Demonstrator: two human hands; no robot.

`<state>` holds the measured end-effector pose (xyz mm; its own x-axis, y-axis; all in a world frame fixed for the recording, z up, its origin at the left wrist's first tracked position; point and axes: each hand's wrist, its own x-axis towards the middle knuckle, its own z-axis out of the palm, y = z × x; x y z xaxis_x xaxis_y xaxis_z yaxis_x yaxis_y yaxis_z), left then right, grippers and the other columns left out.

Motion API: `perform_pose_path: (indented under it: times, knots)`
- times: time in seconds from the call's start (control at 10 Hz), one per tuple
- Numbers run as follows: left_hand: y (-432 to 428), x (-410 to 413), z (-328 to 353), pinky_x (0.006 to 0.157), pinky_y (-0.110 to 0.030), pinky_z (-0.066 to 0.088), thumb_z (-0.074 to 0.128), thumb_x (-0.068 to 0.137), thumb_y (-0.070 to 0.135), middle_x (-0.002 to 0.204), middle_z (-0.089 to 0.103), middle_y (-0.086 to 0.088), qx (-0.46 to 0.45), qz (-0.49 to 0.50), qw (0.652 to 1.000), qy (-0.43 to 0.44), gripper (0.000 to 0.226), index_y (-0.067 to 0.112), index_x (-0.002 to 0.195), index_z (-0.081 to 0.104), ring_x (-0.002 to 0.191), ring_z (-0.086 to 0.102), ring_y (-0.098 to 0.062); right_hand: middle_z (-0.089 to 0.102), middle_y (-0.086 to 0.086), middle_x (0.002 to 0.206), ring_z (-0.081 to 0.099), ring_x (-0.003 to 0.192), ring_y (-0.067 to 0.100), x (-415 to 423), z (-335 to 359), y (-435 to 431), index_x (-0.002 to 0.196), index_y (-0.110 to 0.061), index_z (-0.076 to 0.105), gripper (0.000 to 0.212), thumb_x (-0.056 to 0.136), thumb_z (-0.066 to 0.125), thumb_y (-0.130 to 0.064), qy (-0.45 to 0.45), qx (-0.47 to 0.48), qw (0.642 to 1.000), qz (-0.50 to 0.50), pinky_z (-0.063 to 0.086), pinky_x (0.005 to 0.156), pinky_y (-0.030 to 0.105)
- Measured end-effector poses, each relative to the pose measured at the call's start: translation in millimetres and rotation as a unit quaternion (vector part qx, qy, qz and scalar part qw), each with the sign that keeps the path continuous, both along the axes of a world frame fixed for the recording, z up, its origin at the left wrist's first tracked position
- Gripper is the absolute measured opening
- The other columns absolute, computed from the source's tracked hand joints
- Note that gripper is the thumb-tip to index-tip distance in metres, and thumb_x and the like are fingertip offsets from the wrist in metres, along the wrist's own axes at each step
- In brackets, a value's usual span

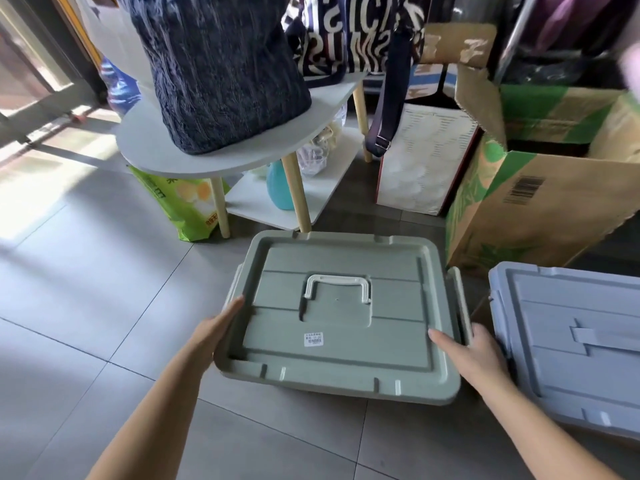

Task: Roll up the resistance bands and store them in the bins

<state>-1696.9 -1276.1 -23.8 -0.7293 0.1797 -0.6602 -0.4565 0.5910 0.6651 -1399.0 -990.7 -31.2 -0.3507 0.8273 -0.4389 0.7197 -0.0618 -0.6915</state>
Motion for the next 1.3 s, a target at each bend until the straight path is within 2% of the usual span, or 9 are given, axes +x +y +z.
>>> perform_pose_path:
  times: [0.1, 0.3, 0.4, 0.5, 0.7, 1.0, 1.1, 1.2, 1.3]
  knots:
    - [2, 0, 4, 0.063, -0.034, 0.048, 0.062, 0.067, 0.067, 0.071, 0.064, -0.008, -0.119, -0.041, 0.964, 0.232, 0.062, 0.006, 0.078, 0.061, 0.068, 0.061, -0.027, 0.065, 0.005, 0.097, 0.054, 0.079, 0.026, -6, 7, -9, 0.099, -0.02, 0.052, 0.037, 0.078, 0.064, -0.048, -0.044, 0.095, 0.994, 0.036, 0.046, 0.068, 0.036]
    - [8, -3, 10, 0.047, -0.031, 0.029, 0.068, 0.081, 0.043, 0.051, 0.045, -0.005, -0.141, -0.093, 0.941, 0.292, 0.049, 0.009, 0.058, 0.041, 0.049, 0.042, -0.024, 0.06, 0.015, 0.124, 0.058, 0.107, 0.035, -14, 18, -11, 0.143, -0.01, 0.029, 0.07, 0.089, 0.052, -0.047, -0.124, 0.126, 0.981, 0.083, 0.045, 0.072, 0.037]
    - [11, -3, 10, 0.046, -0.03, 0.029, 0.065, 0.082, 0.045, 0.049, 0.044, -0.004, -0.163, -0.091, 0.93, 0.317, 0.05, 0.012, 0.057, 0.038, 0.048, 0.041, -0.024, 0.067, 0.012, 0.111, 0.063, 0.097, 0.033, -18, 21, -12, 0.142, -0.013, 0.033, 0.062, 0.092, 0.044, -0.048, -0.169, 0.188, 0.959, 0.125, 0.045, 0.062, 0.034]
    - [12, -2, 9, 0.046, -0.03, 0.031, 0.063, 0.082, 0.044, 0.047, 0.043, -0.003, -0.179, -0.105, 0.914, 0.349, 0.05, 0.012, 0.055, 0.035, 0.049, 0.042, -0.024, 0.067, 0.013, 0.11, 0.063, 0.098, 0.033, -22, 26, -13, 0.144, -0.015, 0.03, 0.061, 0.094, 0.04, -0.048, -0.198, 0.208, 0.948, 0.136, 0.047, 0.063, 0.034]
    - [15, -8, 8, 0.05, -0.03, 0.037, 0.06, 0.083, 0.045, 0.049, 0.049, -0.003, -0.21, -0.125, 0.897, 0.368, 0.049, 0.011, 0.056, 0.038, 0.054, 0.048, -0.026, 0.067, 0.011, 0.111, 0.063, 0.098, 0.031, -25, 27, -14, 0.146, -0.018, 0.025, 0.061, 0.095, 0.035, -0.05, -0.227, 0.2, 0.941, 0.149, 0.04, 0.06, 0.031]
    - [17, -5, 4, 0.05, -0.031, 0.035, 0.05, 0.091, 0.046, 0.063, 0.056, -0.004, -0.222, -0.127, 0.892, 0.373, 0.04, 0.014, 0.067, 0.046, 0.062, 0.051, -0.028, 0.068, 0.002, 0.093, 0.062, 0.072, 0.017, -21, 28, -8, 0.149, -0.01, 0.007, 0.073, 0.095, 0.025, -0.056, -0.287, 0.201, 0.902, 0.251, 0.041, 0.049, 0.027]
    - [21, 11, -2, 0.064, -0.037, 0.039, 0.04, 0.096, 0.042, 0.081, 0.058, -0.008, -0.189, -0.141, 0.915, 0.327, 0.024, 0.019, 0.087, 0.045, 0.082, 0.054, -0.033, 0.065, 0.004, 0.11, 0.064, 0.082, 0.017, -12, 31, -3, 0.149, -0.01, -0.001, 0.078, 0.094, 0.027, -0.058, -0.269, 0.183, 0.897, 0.299, 0.046, 0.055, 0.029]
    - [11, 39, 1, 0.068, -0.044, 0.039, 0.04, 0.098, 0.029, 0.078, 0.053, -0.017, -0.122, -0.079, 0.931, 0.334, 0.019, 0.015, 0.084, 0.039, 0.082, 0.051, -0.039, 0.056, 0.003, 0.125, 0.061, 0.096, 0.017, 16, 50, -7, 0.149, -0.019, -0.003, 0.078, 0.093, 0.035, -0.057, -0.209, 0.149, 0.88, 0.399, 0.053, 0.078, 0.035]
    - [-6, 87, -6, 0.089, -0.057, 0.041, 0.037, 0.1, 0.031, 0.109, 0.055, -0.029, -0.029, 0.007, 0.951, 0.306, 0.03, 0.005, 0.112, 0.046, 0.103, 0.051, -0.045, 0.063, -0.005, 0.109, 0.059, 0.098, 0.017, 52, 84, 19, 0.13, -0.03, 0.049, 0.047, 0.092, 0.037, -0.056, -0.187, 0.2, 0.829, 0.488, 0.047, 0.084, 0.033]
